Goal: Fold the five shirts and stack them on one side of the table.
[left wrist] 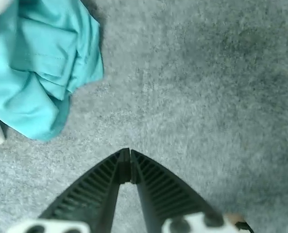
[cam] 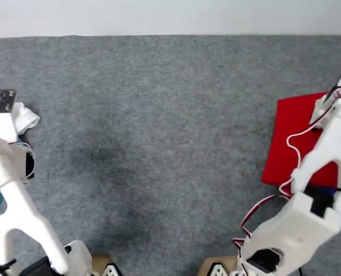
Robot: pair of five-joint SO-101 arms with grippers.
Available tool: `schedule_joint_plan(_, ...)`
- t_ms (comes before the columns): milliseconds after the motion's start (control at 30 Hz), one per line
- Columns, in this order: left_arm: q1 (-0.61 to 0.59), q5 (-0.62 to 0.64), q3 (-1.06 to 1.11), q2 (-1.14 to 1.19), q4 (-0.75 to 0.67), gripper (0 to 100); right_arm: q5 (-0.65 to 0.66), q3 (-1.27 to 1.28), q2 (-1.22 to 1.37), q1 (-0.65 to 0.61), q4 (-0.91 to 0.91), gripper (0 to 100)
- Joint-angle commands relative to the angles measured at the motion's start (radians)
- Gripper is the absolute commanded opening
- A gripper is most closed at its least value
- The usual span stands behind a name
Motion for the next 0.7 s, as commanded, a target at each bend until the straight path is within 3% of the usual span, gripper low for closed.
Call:
schedule_joint_plan(0, 0.003, 0.009, 0.01, -0.038, 0.026, 0, 0.046, -0.054, 0.03, 0.047, -0.082, 0.8)
schedule_joint_plan(367, 0.006, 0.005, 0.021, -0.124, 0.026, 0, 0.233, -0.054, 0.177, 0.094, -0.263, 2.5)
schedule_joint_plan(567, 0.006, 0.005, 0.021, -0.124, 0.026, 0, 0.23, -0.063, 0.188, 0.097, -0.257, 29.0)
schedule_joint_plan(667, 0.006, 0.005, 0.021, -0.124, 0.026, 0, 0.23, -0.13, 0.142, 0.088, -0.214, 34.0)
